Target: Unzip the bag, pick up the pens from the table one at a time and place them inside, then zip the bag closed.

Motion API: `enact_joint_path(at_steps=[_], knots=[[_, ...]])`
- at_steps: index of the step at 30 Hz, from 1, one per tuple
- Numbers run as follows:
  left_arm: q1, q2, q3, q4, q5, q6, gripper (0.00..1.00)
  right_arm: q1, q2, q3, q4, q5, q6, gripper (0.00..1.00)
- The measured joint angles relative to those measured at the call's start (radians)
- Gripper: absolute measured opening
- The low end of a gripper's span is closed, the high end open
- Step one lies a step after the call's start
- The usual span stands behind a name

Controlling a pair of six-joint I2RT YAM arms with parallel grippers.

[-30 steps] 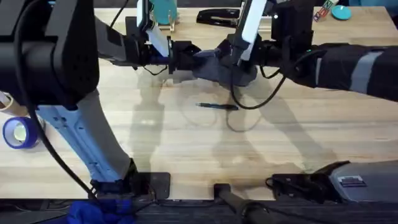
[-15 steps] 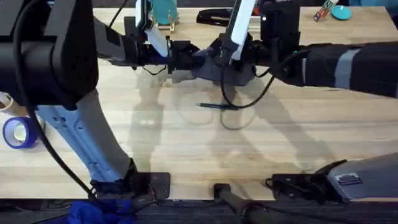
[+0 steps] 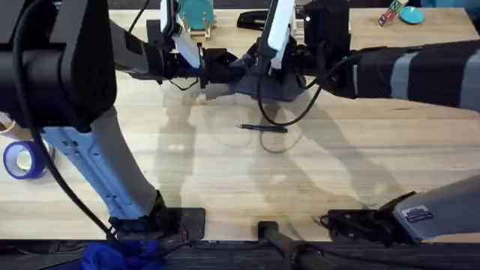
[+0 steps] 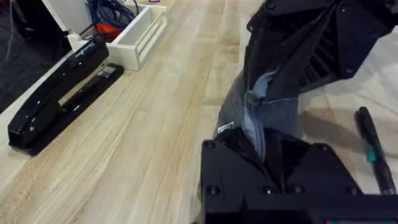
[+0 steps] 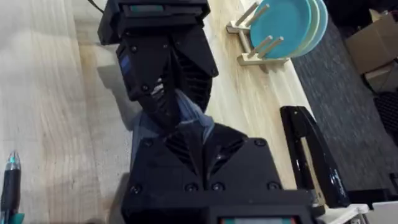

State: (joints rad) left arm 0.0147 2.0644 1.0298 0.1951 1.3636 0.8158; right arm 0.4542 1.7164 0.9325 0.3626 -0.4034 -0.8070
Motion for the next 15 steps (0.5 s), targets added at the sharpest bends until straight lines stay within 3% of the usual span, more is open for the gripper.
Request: enact_joint_path(at_steps=[10,12,15], knots=[[0.003,0.000,0.003,0.000,0.002,0.000,0.043,0.008,0.002,0.000,0.018,0.000,0.000,0.035],[0.002,0.000,0.002,0.000,0.003,0.000,0.043,0.011,0.002,0.001,0.034,-0.010,0.007,0.217],[-0.005,0.000,0.002,-0.001,0.003,0.000,0.043,0.036,0.002,0.036,0.069,-0.027,0.008,0.661]])
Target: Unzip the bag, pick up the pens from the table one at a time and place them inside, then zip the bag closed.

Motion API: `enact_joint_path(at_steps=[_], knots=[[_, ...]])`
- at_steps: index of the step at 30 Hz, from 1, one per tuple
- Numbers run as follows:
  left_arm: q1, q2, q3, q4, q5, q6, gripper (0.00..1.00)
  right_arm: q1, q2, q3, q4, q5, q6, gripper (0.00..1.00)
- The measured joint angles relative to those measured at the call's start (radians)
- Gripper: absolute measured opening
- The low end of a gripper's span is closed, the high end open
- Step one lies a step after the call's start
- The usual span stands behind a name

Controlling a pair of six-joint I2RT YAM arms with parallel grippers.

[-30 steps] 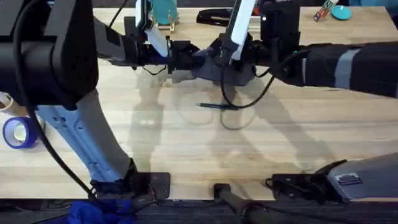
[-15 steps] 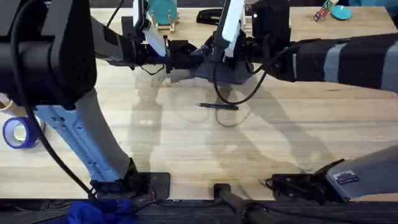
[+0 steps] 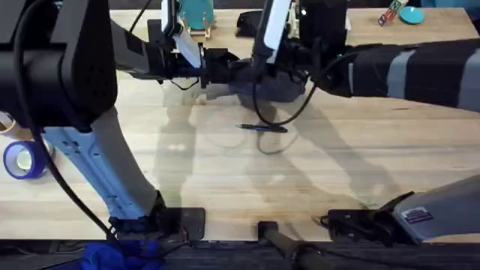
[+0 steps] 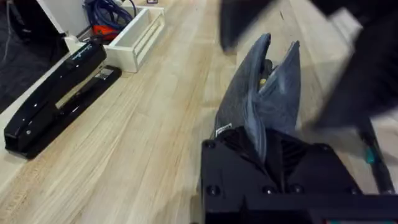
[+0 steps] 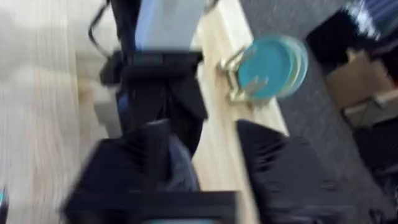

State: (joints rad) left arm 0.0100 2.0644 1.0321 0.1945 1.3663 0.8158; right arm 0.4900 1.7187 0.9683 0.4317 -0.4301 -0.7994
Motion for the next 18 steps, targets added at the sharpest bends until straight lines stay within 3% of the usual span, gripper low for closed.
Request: enact_joint_path(at_steps=[2,3,18], knots=[[0.000,0.000,0.000,0.000,0.000,0.000,0.043,0.013,0.000,0.018,0.003,-0.001,-0.001,0.937],[0.000,0.000,0.000,0.000,0.000,0.000,0.043,0.016,0.000,0.020,0.003,-0.001,-0.001,0.980],[0.000,0.000,0.000,0.000,0.000,0.000,0.043,0.009,-0.013,0.020,-0.009,0.000,0.000,0.996]])
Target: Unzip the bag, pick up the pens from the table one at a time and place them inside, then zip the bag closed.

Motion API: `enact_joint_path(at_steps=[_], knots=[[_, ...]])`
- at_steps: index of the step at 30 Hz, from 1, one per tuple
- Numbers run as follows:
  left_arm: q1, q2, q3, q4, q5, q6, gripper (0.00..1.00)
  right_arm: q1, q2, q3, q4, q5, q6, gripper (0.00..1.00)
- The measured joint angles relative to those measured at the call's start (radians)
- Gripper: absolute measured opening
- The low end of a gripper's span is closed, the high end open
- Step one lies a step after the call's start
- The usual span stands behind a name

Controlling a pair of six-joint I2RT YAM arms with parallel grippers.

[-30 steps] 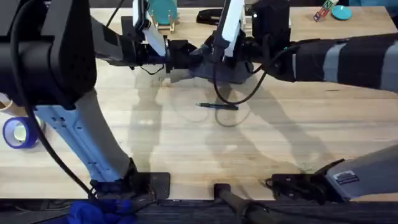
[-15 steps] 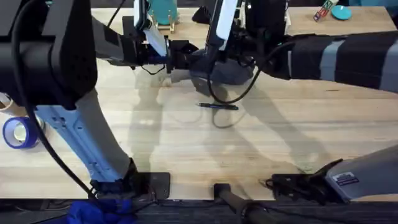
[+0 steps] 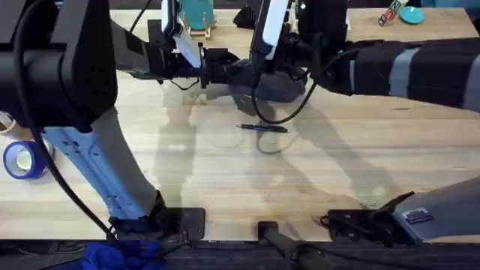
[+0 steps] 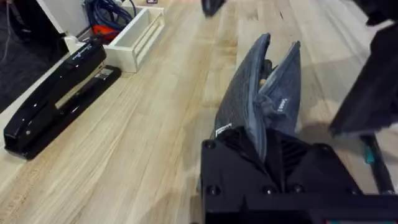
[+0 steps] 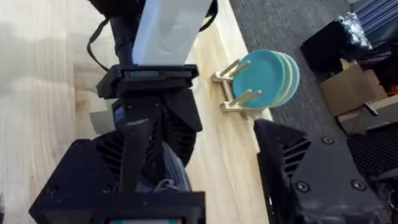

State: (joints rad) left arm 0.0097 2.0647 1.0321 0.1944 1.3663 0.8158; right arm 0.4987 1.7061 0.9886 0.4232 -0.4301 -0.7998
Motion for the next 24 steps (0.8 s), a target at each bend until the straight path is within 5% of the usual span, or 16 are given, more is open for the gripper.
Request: enact_joint_path(at_steps=[9,12,13,18,24], knots=[[0.000,0.000,0.000,0.000,0.000,0.000,0.043,-0.056,-0.074,0.000,-0.117,0.000,0.001,0.996],[0.000,0.000,0.000,0.000,0.003,0.001,0.126,-0.075,-0.094,0.000,-0.156,0.000,0.005,0.996],[0.000,0.000,0.000,0.000,0.006,0.000,0.179,-0.079,-0.101,0.000,-0.167,0.000,0.007,0.996],[0.005,0.000,0.000,0.000,0.049,0.000,0.937,-0.090,-0.115,0.000,-0.203,0.000,0.008,0.996],[0.023,0.000,0.000,0.000,0.081,0.000,0.993,-0.101,-0.115,0.000,-0.222,0.000,0.008,0.996]])
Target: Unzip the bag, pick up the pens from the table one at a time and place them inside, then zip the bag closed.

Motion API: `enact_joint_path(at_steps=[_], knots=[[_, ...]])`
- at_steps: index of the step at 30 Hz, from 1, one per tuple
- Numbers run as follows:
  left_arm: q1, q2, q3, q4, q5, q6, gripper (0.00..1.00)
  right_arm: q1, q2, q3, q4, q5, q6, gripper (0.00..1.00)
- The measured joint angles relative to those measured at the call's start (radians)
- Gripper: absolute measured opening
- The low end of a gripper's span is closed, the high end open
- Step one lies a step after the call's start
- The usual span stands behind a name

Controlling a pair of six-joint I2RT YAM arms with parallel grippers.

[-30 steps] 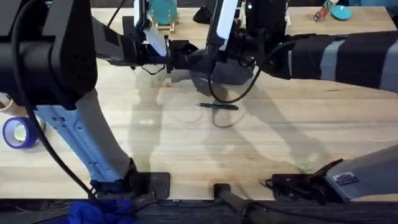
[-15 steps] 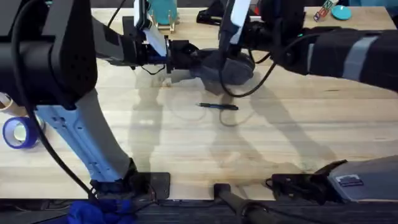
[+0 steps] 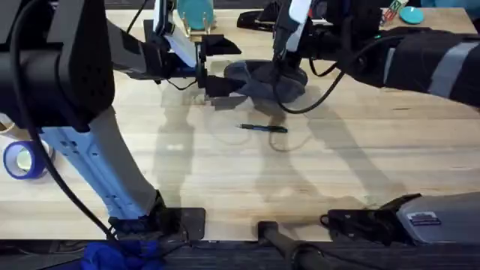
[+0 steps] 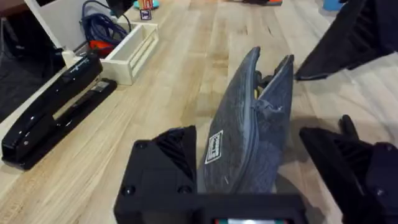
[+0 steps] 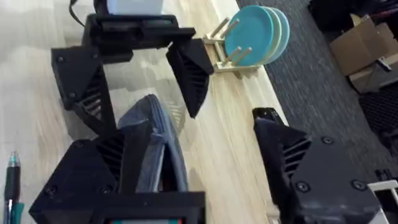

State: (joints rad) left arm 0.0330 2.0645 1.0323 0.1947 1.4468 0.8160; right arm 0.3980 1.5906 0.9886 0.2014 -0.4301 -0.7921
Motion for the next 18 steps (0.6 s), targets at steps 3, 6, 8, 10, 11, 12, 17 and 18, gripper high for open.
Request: enact_joint_path(at_steps=[3,6,8,10,11,12,17,18], knots=[[0.000,0.000,0.000,0.000,0.005,-0.001,0.994,-0.012,0.000,0.000,-0.001,0.000,0.000,0.996],[0.000,0.000,0.000,0.001,0.004,-0.013,0.996,-0.023,0.000,0.000,-0.001,0.000,0.000,0.996],[0.000,-0.001,0.000,0.001,-0.006,-0.036,0.996,-0.027,0.000,0.000,-0.002,0.000,0.000,0.996],[0.000,-0.007,0.000,0.000,-0.036,-0.078,0.996,-0.032,0.000,0.000,-0.002,0.000,0.000,0.996],[0.000,-0.015,0.000,-0.001,-0.058,-0.109,0.995,-0.034,0.000,0.000,-0.002,0.000,0.000,0.996],[0.000,-0.026,0.000,-0.001,-0.077,-0.135,0.995,-0.037,0.000,0.000,-0.002,0.000,0.000,0.996],[0.000,-0.122,0.000,-0.004,-0.140,-0.243,0.995,-0.052,0.000,0.000,-0.002,0.000,0.000,0.996],[0.000,-0.141,0.000,-0.013,-0.147,-0.252,0.995,-0.055,0.000,0.000,-0.002,0.000,0.000,0.996]])
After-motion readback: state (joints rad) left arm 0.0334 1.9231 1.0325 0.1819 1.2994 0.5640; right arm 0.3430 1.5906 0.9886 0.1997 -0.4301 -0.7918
